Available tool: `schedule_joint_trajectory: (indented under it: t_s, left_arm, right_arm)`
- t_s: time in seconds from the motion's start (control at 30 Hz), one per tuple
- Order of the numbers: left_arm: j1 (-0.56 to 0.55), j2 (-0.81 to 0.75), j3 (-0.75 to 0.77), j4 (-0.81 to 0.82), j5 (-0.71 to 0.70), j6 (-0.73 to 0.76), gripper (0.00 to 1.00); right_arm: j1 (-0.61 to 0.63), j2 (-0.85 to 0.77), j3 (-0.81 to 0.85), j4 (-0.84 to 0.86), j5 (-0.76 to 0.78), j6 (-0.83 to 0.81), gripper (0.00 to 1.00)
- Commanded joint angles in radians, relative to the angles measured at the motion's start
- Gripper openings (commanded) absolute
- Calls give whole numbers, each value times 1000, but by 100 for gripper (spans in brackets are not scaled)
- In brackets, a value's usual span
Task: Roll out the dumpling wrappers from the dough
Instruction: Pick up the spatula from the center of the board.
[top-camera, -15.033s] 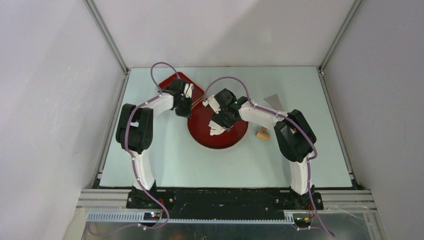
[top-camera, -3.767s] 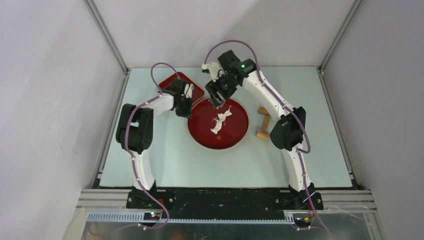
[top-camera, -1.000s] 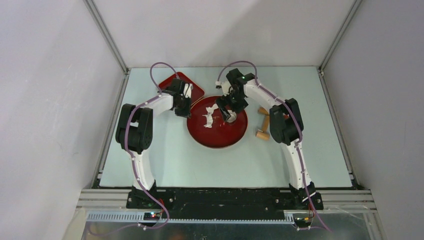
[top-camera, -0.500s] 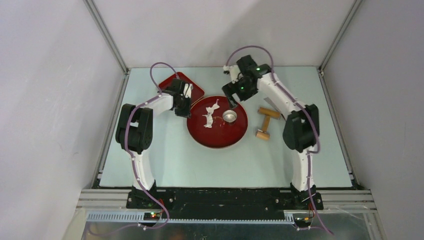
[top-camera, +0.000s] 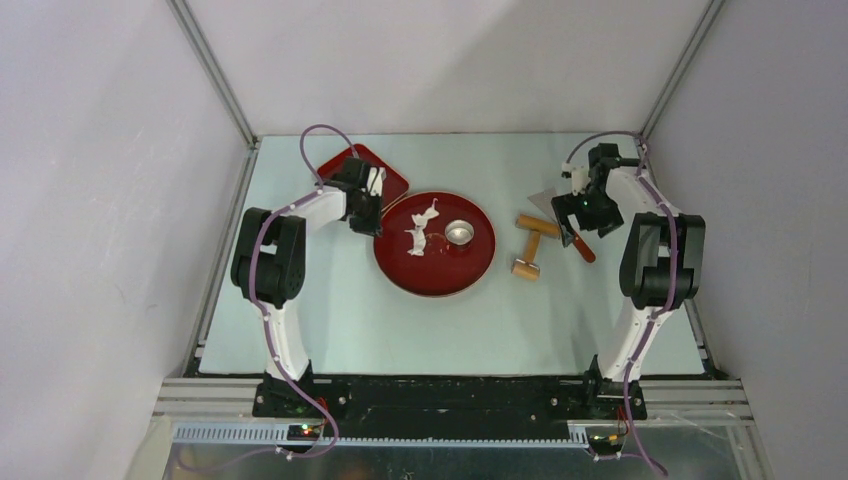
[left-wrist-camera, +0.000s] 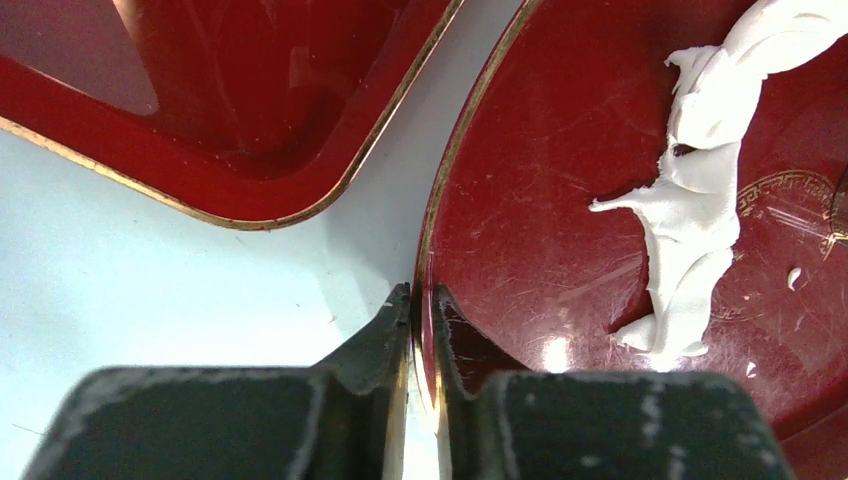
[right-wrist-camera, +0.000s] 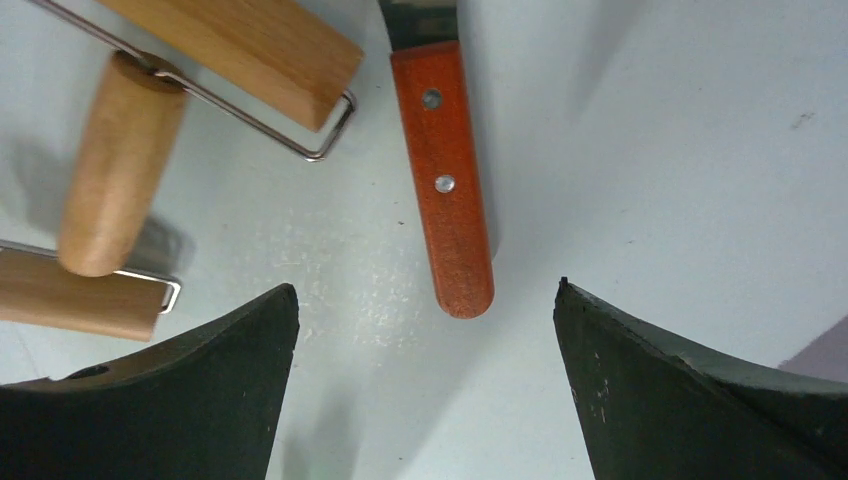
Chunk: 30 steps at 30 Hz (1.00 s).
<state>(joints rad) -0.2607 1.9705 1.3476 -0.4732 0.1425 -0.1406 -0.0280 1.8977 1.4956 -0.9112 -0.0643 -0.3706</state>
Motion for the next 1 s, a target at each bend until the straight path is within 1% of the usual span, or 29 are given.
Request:
schedule_joint_trajectory:
  t_s: [0.0, 0.03, 0.07, 0.1, 0.13, 0.17, 0.2, 0.23, 0.27, 0.3, 0.4, 0.43, 0.47, 0.5, 0.53, 0.57, 0.6, 0.63, 0.67, 0.7, 0.73, 0.77, 0.8, 0.83, 0.97]
  left_arm:
    - [-5, -76, -12, 8, 3, 8, 27]
    - [-5, -81, -11, 8, 1, 7, 37]
    - [-5, -96, -12, 11, 4, 7, 43]
    - [-5, -105, -15, 13, 5, 7, 53]
    - [-5, -123, -18, 18, 10, 7, 57]
    - [-5, -131, -23, 20, 15, 7, 65]
    - [-5, -147, -26, 25, 23, 7, 68]
    - [-5, -156, -29, 28, 28, 8, 73]
    - [-5, -171, -30, 30, 38, 9, 75]
    - [-5, -180, -33, 31, 51, 12, 78]
    - [-5, -224, -39, 36, 82, 19, 81]
    - [-5, -244, -43, 39, 93, 20, 82]
    - [-5, -253, -45, 42, 99, 23, 82]
    - [-5, -272, -48, 45, 107, 25, 82]
    - [-5, -280, -49, 45, 109, 28, 82]
    - [-5, -300, -50, 46, 109, 29, 82]
    - [-5, -309, -52, 46, 110, 32, 83]
    - [-5, -326, -53, 46, 110, 33, 83]
    - [-5, -334, -52, 46, 112, 37, 83]
    - [-6, -348, -50, 46, 117, 39, 83]
    - [-6, -356, -45, 46, 120, 46, 83]
    - [-5, -371, -42, 44, 129, 50, 83]
    - [-5, -378, -35, 45, 134, 57, 83]
    - [-5, -393, -29, 44, 143, 62, 84]
    - [-6, -419, 33, 28, 142, 85, 87]
  right_arm:
    - [-35, 35, -5, 20, -30, -42, 99]
    - [-39, 44, -10, 28, -32, -44, 99]
    - [-47, 65, -11, 30, -35, -44, 99]
    - [-53, 76, -10, 32, -35, -43, 99]
    - [-64, 96, -9, 35, -39, -42, 99]
    - [-69, 115, -9, 39, -41, -42, 99]
    - [-78, 123, -10, 42, -41, -43, 98]
    - [-83, 136, -10, 47, -46, -46, 97]
    - [-90, 140, -11, 49, -47, -51, 96]
    - [-94, 149, -11, 53, -52, -52, 93]
    - [-113, 162, -12, 63, -67, -57, 84]
    - [-117, 165, -12, 65, -75, -58, 78]
    - [-125, 167, -12, 64, -77, -61, 75]
    - [-130, 171, -11, 63, -80, -63, 66]
    - [-132, 173, -10, 54, -84, -69, 61]
    - [-136, 175, -9, 49, -99, -72, 47]
    - [-137, 175, -8, 38, -106, -76, 41]
    - [-137, 175, -8, 34, -119, -79, 32]
    - [-137, 175, -8, 26, -123, -84, 27]
    - [-136, 174, -8, 24, -125, -86, 18]
    - [-136, 173, -9, 19, -125, -89, 15]
    - [-135, 172, -9, 18, -124, -91, 7]
    - [-135, 169, -8, 15, -120, -91, 2]
    - [-135, 166, -8, 13, -119, -91, 0]
    - [-148, 115, -9, 11, -124, -95, 0]
